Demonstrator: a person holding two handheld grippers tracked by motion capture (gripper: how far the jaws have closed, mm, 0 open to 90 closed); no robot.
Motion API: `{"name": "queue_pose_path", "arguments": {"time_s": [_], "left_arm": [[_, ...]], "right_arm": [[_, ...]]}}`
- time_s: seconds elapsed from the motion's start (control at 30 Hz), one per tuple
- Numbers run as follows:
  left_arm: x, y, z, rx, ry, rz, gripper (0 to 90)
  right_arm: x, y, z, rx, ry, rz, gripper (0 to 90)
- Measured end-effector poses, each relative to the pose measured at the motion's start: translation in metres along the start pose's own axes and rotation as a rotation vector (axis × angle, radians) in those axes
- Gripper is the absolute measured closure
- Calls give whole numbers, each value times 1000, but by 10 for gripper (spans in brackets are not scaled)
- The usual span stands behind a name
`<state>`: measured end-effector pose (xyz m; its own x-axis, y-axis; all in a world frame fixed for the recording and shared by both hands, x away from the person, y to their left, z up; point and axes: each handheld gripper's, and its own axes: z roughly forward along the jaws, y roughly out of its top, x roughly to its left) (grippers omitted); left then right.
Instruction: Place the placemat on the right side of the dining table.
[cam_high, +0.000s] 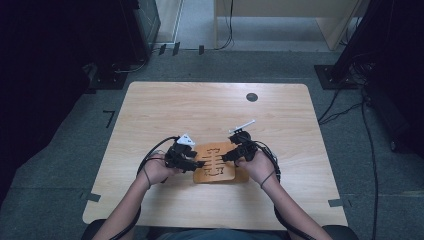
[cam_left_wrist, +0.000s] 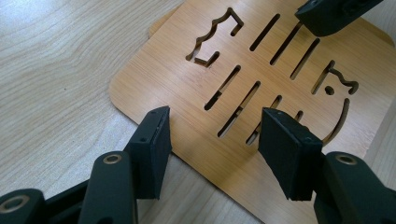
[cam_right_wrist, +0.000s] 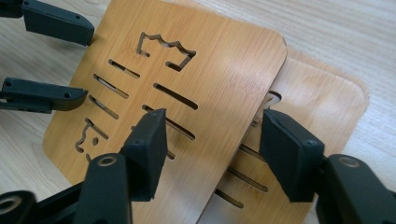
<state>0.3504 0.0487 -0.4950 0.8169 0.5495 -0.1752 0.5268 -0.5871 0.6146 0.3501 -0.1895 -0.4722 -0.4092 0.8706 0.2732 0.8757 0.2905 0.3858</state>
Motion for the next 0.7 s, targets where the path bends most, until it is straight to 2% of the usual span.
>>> {"name": "queue_pose_path", "arguments": {"time_s": [0.27,0.4,0.7], "left_arm": [[0,0,0,-1,0,1,430],[0,0,0,-1,2,1,430],[1,0,0,-2,-4,-15,423]], "right_arm": [[-2,1,6,20,38,31,442],[-2,2,7,19,42,37,439],[-2,5,0,22,69,52,442]]}}
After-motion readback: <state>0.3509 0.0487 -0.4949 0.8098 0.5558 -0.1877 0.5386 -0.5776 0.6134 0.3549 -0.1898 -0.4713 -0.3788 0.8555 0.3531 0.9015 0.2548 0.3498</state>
